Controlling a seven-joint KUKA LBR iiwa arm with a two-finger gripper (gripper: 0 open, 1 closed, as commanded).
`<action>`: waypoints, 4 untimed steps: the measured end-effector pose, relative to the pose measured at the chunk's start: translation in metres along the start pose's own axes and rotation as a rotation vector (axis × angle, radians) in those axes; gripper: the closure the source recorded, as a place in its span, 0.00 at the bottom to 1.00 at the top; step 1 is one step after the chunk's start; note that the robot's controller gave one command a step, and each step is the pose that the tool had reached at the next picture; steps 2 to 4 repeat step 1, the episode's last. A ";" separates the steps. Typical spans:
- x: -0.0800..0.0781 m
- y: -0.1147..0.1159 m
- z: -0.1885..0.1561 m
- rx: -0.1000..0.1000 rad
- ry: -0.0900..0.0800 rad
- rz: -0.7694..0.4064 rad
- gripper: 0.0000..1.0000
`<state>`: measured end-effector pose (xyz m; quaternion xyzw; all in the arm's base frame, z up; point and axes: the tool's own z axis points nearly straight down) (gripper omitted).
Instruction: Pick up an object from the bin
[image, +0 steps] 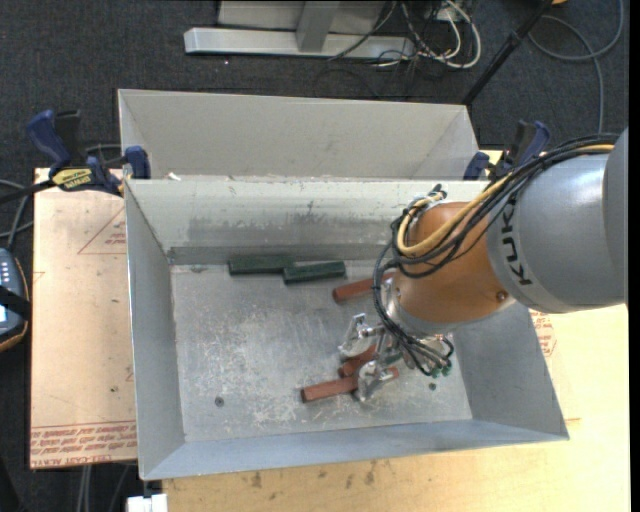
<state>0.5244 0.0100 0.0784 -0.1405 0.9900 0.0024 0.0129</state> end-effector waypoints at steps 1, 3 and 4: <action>-0.024 -0.001 -0.183 0.004 0.014 0.014 1.00; -0.024 -0.001 -0.183 0.004 0.014 0.014 1.00; -0.024 -0.001 -0.183 0.004 0.014 0.014 1.00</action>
Offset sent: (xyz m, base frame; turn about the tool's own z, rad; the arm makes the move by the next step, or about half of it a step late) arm 0.0000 0.0000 0.0000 0.0000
